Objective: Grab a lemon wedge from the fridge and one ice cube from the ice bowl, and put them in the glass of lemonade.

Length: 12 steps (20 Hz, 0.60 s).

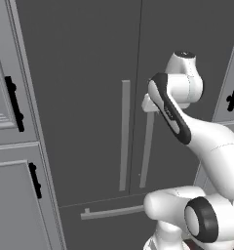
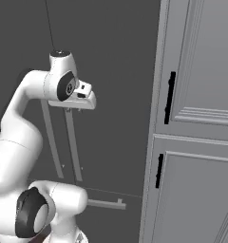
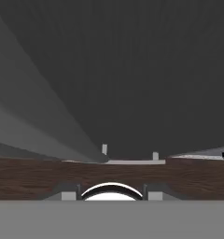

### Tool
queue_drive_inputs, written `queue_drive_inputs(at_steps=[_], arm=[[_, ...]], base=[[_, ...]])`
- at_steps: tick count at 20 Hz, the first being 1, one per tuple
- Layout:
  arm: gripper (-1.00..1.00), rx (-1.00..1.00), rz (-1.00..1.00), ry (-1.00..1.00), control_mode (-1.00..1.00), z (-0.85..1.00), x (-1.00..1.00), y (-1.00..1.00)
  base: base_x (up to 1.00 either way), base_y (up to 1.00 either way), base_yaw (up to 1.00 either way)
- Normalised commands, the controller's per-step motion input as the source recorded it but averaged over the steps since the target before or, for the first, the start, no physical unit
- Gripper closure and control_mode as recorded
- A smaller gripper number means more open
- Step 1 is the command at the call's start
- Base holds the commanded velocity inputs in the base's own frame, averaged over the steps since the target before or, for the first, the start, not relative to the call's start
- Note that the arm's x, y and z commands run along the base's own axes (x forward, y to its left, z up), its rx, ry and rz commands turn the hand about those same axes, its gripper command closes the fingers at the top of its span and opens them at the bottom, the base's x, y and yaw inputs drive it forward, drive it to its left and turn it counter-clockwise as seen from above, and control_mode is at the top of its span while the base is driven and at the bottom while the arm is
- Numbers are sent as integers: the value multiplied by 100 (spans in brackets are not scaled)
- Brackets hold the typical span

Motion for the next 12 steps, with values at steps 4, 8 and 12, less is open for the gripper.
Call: queue_drive_inputs(at_steps=[4,8,12], arm=[[-100,0,0,0,-100,0,-38,0],[-100,0,0,-1,-100,0,-84,0],[-100,0,0,0,-100,0,-76,2]], base=[[0,0,0],[0,0,0],[0,0,0]])
